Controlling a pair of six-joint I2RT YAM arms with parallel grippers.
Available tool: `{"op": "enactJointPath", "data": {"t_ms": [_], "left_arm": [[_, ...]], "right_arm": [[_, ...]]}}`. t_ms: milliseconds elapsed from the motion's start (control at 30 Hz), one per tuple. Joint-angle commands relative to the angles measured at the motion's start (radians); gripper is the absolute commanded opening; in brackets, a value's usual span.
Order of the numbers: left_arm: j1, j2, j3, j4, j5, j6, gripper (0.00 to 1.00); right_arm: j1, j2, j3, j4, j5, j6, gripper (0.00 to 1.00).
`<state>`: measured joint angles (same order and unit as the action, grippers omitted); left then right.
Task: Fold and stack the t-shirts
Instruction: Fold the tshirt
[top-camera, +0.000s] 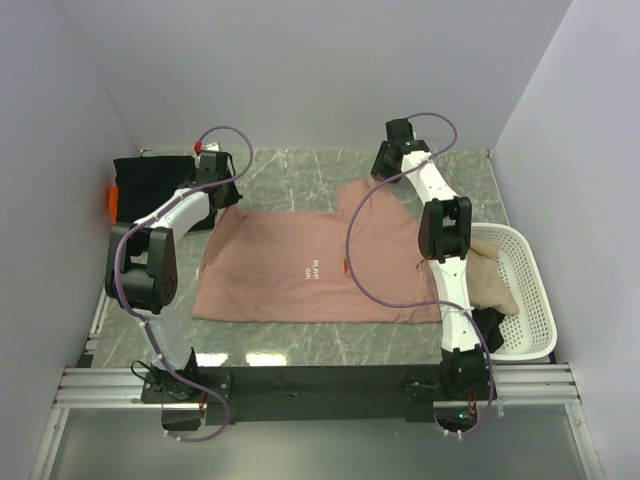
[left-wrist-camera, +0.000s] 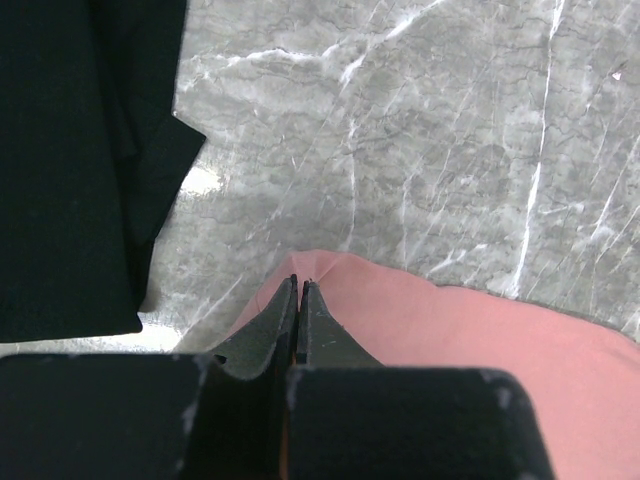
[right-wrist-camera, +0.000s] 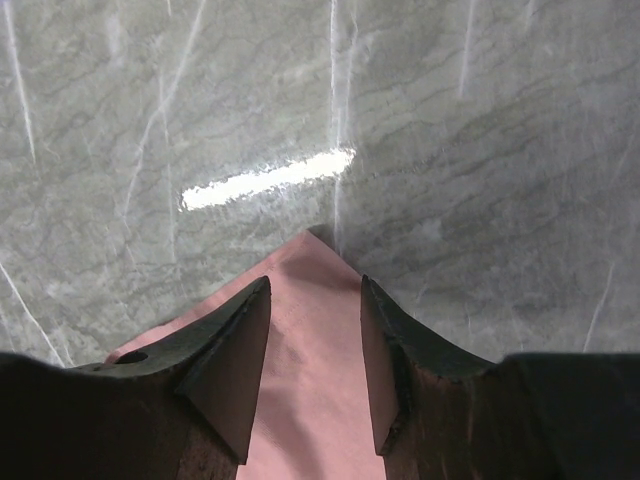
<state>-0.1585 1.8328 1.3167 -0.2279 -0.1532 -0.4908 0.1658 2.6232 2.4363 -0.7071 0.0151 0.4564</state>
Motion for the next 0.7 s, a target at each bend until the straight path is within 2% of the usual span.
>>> {"op": "enactJointPath", "data": {"t_ms": [0, 233, 433, 533, 567, 667], "left_arm": [[0.001, -0.053, -0.001, 0.022, 0.02, 0.003, 0.01], [0.001, -0.067, -0.004, 0.021, 0.029, 0.0, 0.01], [0.001, -0.089, -0.019, 0.025, 0.024, 0.003, 0.01], [0.002, -0.093, -0.023, 0.025, 0.029, 0.003, 0.01], [0.001, -0.093, -0.025, 0.025, 0.029, 0.004, 0.01], [0.002, -0.104, -0.033, 0.027, 0.024, 0.006, 0.01]], "right_arm": [[0.005, 0.005, 0.006, -0.014, 0.022, 0.016, 0.48], [0.005, 0.041, 0.056, -0.071, 0.026, 0.039, 0.5], [-0.005, 0.05, 0.056, -0.091, 0.01, 0.064, 0.41], [-0.006, 0.064, 0.066, -0.11, -0.003, 0.074, 0.31], [-0.006, 0.061, 0.058, -0.111, 0.002, 0.076, 0.23], [-0.006, 0.032, 0.0, -0.075, -0.001, 0.08, 0.11]]}}
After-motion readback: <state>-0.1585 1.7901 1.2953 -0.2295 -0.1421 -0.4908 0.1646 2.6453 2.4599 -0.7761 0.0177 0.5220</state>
